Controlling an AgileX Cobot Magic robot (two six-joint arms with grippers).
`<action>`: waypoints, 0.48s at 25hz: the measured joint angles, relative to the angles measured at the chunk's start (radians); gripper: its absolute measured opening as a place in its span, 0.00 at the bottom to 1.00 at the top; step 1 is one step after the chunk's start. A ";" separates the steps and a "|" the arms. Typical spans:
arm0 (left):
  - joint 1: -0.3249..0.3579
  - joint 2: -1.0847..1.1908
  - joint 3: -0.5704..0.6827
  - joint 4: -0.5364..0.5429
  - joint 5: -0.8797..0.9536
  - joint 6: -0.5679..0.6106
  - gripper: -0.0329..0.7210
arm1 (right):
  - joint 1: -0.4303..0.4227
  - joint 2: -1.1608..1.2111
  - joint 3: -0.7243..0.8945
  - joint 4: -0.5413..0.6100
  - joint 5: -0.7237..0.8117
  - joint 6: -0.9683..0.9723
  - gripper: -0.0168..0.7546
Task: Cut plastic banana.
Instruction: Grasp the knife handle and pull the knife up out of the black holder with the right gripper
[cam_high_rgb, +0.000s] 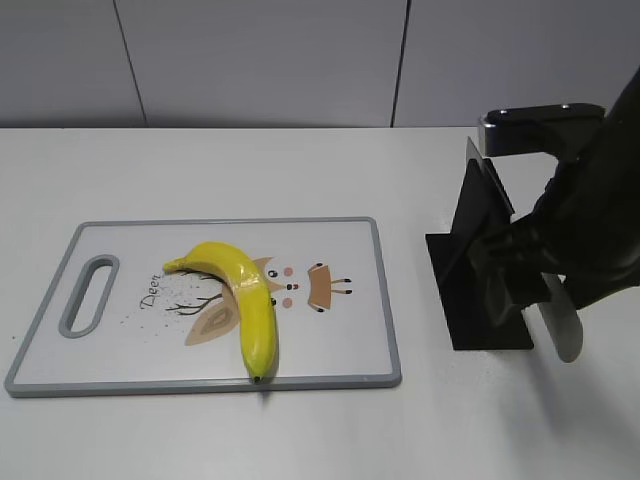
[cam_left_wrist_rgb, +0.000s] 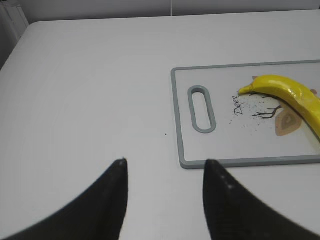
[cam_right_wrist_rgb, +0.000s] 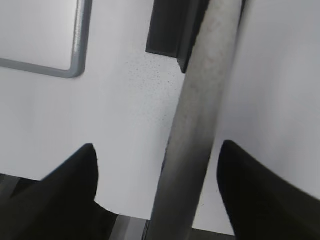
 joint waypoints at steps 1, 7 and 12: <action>0.000 0.000 0.000 0.000 0.000 0.000 0.67 | 0.000 0.017 0.000 -0.006 -0.001 0.009 0.78; 0.000 0.000 0.000 0.000 0.000 0.000 0.67 | 0.000 0.082 0.000 -0.039 -0.001 0.060 0.63; 0.000 0.000 0.000 0.000 0.000 0.000 0.67 | 0.000 0.084 0.000 -0.053 -0.004 0.071 0.32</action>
